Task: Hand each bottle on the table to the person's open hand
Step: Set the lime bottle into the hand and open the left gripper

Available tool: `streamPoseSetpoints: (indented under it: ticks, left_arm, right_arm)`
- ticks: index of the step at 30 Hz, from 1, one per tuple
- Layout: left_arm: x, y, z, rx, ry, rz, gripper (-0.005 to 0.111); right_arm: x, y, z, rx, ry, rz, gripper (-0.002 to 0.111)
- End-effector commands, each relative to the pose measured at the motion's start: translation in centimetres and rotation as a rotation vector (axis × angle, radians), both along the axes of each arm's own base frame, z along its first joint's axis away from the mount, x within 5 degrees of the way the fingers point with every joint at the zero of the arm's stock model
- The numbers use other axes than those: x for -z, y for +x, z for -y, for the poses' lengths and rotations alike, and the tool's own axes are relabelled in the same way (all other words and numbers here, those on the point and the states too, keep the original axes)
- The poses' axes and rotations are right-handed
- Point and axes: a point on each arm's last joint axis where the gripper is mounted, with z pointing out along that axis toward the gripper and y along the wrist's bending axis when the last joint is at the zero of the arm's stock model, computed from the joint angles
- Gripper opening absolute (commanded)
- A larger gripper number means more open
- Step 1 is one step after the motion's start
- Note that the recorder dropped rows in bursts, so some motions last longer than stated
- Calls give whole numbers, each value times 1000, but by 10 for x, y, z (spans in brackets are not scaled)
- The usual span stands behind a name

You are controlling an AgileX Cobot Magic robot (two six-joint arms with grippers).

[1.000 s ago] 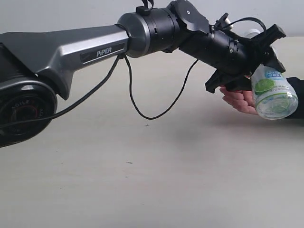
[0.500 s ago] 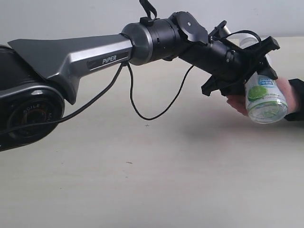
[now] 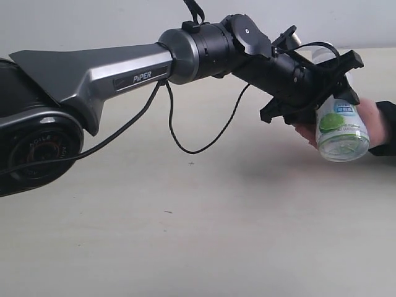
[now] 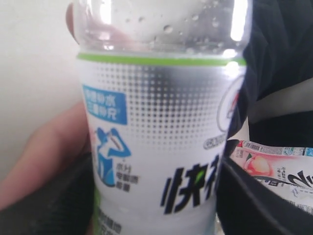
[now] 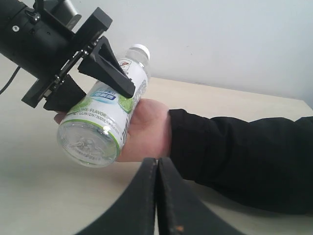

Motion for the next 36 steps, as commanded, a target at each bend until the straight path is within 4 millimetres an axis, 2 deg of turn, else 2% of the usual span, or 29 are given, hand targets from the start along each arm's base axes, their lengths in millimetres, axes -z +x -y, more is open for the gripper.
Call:
streamPoseSetpoints:
  ticks: [1,10,36]
  left_arm:
    - [-5,1,0,13,-4,44,70]
    - [-5,1,0,32,-1,69,80]
    - [-5,-8,-4,163,36,62,80]
  right_arm:
    - [1,0,0,-2,2,7,0]
    - [0,0,0,-2,3,14,0]
    - [0,0,0,-2,3,14,0]
